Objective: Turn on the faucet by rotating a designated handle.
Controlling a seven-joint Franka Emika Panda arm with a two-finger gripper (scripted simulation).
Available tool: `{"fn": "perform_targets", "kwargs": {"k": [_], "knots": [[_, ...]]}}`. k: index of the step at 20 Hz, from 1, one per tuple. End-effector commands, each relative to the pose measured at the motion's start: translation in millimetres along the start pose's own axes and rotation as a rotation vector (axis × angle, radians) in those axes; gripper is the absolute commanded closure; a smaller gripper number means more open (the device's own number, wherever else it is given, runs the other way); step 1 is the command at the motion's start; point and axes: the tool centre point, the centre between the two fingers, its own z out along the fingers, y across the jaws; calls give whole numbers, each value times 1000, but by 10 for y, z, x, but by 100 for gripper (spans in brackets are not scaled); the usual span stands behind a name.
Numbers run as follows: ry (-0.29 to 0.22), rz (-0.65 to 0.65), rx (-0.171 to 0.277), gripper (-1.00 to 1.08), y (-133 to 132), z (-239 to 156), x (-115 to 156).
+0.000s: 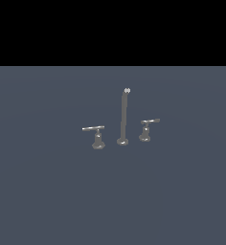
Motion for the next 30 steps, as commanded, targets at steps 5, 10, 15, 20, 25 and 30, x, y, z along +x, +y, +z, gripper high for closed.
{"fn": "perform_targets", "kwargs": {"k": [5, 10, 15, 20, 25, 30], "knots": [[-3, 6, -11, 108, 14, -8, 23], [-10, 16, -36, 108, 40, -26, 58], [-9, 20, -34, 108, 41, -23, 74], [-7, 51, -34, 108, 63, -6, 191], [-3, 111, -32, 108, 108, 38, 415], [4, 200, -29, 108, 183, 128, 746]]}}
